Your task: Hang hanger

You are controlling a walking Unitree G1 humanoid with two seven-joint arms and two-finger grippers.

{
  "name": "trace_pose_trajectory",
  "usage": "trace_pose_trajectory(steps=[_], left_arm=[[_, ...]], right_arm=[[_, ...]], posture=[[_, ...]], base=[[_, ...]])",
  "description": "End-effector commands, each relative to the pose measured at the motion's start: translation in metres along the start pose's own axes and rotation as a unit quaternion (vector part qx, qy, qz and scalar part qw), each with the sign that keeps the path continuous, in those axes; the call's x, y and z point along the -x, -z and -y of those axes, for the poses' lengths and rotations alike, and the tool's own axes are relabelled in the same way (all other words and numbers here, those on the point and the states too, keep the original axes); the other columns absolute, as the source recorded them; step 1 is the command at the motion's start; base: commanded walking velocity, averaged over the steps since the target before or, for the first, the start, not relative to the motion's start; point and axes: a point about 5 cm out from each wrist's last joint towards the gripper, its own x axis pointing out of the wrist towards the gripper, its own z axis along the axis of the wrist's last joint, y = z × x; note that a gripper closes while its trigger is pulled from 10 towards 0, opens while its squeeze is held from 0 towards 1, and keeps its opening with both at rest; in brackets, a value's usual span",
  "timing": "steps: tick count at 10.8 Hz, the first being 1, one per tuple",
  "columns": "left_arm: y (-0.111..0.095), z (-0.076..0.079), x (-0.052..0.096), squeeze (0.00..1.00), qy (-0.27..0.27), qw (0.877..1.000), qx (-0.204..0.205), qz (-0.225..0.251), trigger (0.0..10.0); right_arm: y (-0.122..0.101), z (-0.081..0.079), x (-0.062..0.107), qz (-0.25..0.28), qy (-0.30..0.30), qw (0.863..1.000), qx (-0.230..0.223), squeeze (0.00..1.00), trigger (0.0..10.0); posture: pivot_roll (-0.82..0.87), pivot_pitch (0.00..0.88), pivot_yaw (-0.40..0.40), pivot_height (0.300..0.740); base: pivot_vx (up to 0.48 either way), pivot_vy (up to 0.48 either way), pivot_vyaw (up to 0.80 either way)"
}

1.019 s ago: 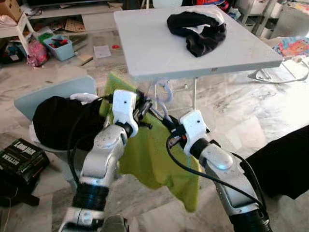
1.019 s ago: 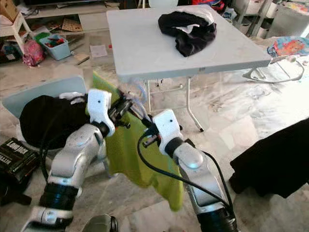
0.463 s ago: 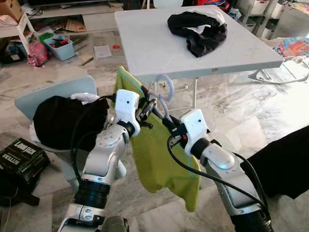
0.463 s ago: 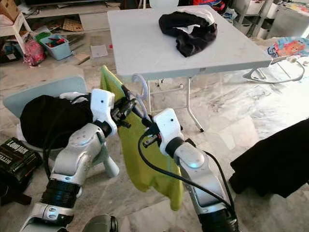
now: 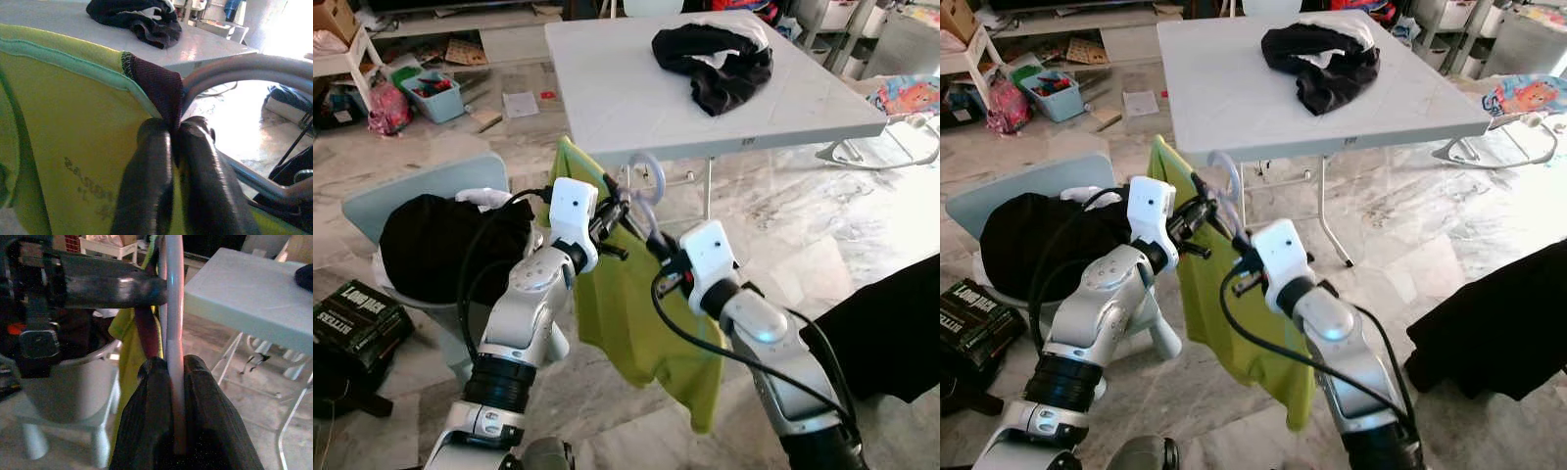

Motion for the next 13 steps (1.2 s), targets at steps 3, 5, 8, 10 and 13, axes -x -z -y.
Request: trace_pose_trajectory(steps=[3, 5, 8, 10, 13], left_arm=[[0.002, -0.012, 0.006, 0.00, -0.047, 0.999, -0.013, -0.008, 0.0], [0.003, -0.012, 0.006, 0.00, -0.045, 0.999, -0.011, -0.010, 0.0], [0.002, -0.031, 0.008, 0.00, -0.074, 0.997, -0.026, -0.014, 0.0], [-0.003, -0.047, 0.010, 0.00, -0.112, 0.993, -0.038, -0.009, 0.0], [-0.017, -0.062, 0.010, 0.00, -0.150, 0.987, -0.047, 0.022, 0.0]], right_arm=[[-0.008, 0.033, 0.000, 0.010, 0.108, 0.990, 0.085, 0.00, 10.0], [-0.007, 0.039, -0.001, 0.009, 0.130, 0.988, 0.084, 0.00, 10.0], [-0.004, 0.029, 0.011, 0.022, 0.031, 0.997, 0.069, 0.00, 10.0], [0.005, 0.041, 0.040, -0.014, -0.067, 0.995, 0.078, 0.00, 10.0], [0.049, 0.075, 0.094, -0.192, -0.116, 0.957, 0.182, 0.00, 10.0]], posture=[[-0.09, 0.000, -0.032, 0.740], [-0.09, 0.000, -0.030, 0.740], [-0.08, 0.000, -0.030, 0.740], [-0.09, 0.000, -0.029, 0.740], [-0.11, 0.000, -0.031, 0.740]], base=[[0.000, 0.000, 0.00], [0.000, 0.000, 0.00], [0.000, 0.000, 0.00], [0.000, 0.000, 0.00], [0.000, 0.000, 0.00]])
